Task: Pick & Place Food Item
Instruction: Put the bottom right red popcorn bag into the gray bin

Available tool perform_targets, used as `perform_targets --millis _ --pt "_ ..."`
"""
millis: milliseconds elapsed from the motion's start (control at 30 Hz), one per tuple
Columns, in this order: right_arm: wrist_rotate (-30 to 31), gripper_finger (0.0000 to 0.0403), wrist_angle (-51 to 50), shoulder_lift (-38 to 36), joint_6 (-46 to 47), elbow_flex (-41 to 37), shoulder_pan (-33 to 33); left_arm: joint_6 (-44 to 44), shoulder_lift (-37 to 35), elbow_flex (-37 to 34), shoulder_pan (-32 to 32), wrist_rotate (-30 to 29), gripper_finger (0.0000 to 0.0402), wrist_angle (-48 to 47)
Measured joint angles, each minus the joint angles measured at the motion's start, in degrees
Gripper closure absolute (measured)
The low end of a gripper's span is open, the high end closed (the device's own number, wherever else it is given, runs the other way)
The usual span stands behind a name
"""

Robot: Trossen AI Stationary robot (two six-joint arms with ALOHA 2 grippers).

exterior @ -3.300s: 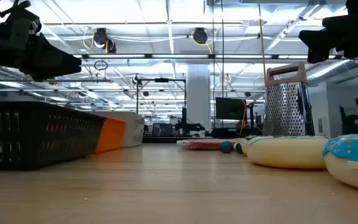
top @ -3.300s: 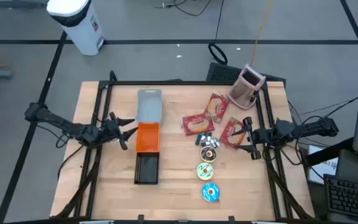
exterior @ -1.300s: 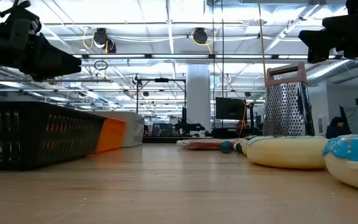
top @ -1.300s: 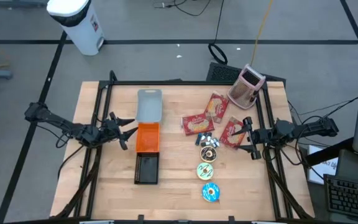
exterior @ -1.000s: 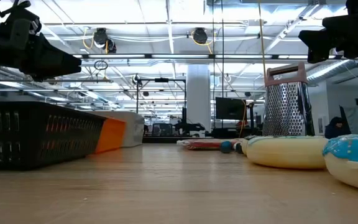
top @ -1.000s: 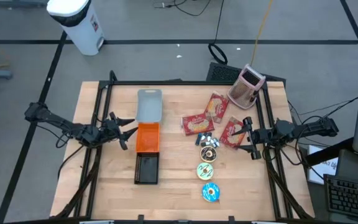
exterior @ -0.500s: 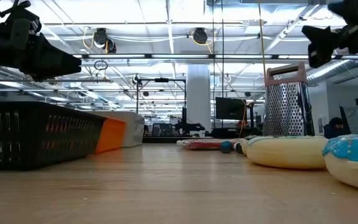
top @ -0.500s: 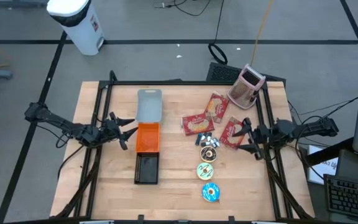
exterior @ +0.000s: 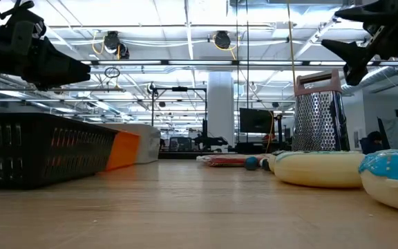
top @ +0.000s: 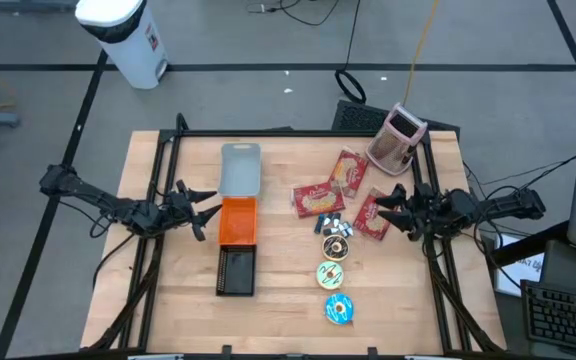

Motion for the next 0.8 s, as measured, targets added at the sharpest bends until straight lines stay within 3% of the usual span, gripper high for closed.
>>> perform_targets --millis 200,300,400,633,700,800 --pt "9.81 0.0170 -1.30 4.08 -3.56 1.40 0.03 0.00 0.00 0.00 0.00 0.00 0.0190 0.00" --pt "15.14 0.0169 -13.32 11.51 0.40 6.30 0.03 0.00 0.02 0.00 0.00 0.00 0.0190 0.00" --pt "17.38 0.0162 -27.36 20.76 6.00 16.11 -0.93 -0.01 0.00 0.00 0.01 0.00 0.0190 0.00" --pt "13.53 0.0132 -65.28 44.10 14.91 36.12 -12.09 0.00 0.02 0.00 0.00 0.01 0.0190 0.04" --pt "9.68 0.0122 -71.10 48.99 12.97 38.30 -16.79 0.00 0.02 0.00 -0.01 0.02 0.0190 0.02" --pt "3.33 0.0110 -71.67 54.02 7.83 38.60 -23.92 0.00 0.02 0.00 -0.01 0.02 0.0190 0.02"
